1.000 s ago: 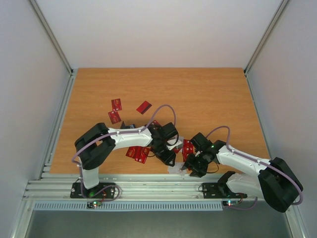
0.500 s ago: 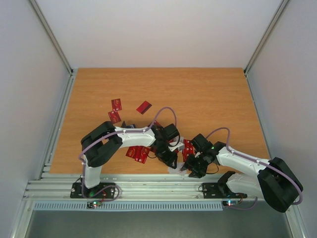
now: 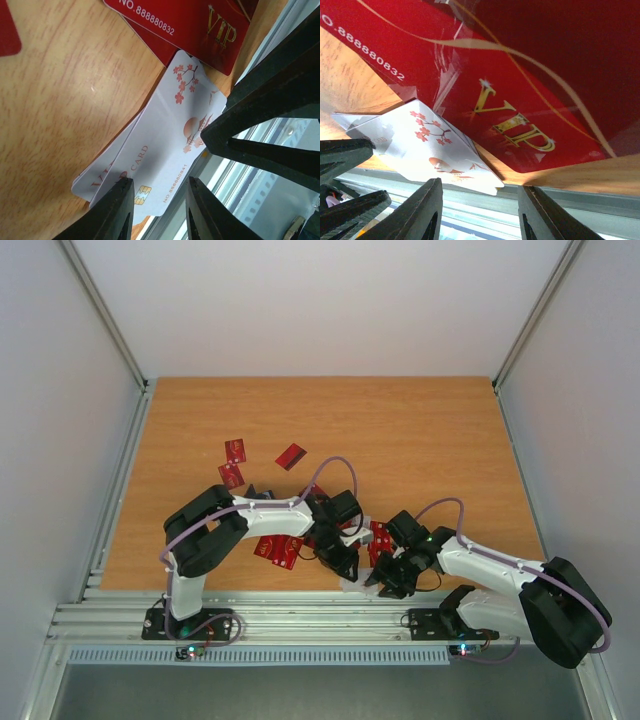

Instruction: Put the credit cards into the card holder

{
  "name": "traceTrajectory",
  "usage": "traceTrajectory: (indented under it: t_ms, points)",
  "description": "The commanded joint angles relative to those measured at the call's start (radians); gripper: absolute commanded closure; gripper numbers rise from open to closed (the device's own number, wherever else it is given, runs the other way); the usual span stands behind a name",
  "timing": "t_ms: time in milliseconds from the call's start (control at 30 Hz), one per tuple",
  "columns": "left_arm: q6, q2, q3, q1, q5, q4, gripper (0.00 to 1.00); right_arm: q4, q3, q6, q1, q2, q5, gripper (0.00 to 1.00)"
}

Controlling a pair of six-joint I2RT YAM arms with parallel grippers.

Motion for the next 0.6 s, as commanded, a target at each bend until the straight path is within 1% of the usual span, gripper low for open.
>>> traceTrajectory:
  t_ms: [0, 133, 333, 567]
  points:
    - [0.019, 0.036, -0.018, -0.006, 0.001, 0.003, 0.68, 0.110, 0.027, -0.037, -0.002, -0.010, 0.008, 0.58]
    - [0.023, 0.047, -0.020, -0.006, 0.009, 0.008, 0.69, 0.122, 0.046, -0.067, -0.002, 0.001, -0.012, 0.60]
    - [0.031, 0.052, -0.034, -0.006, 0.073, 0.035, 0.69, 0.099, 0.068, -0.094, -0.002, -0.008, -0.027, 0.64]
    - [0.042, 0.060, -0.038, -0.006, 0.120, 0.042, 0.69, 0.067, 0.091, -0.134, -0.002, -0.002, -0.049, 0.65]
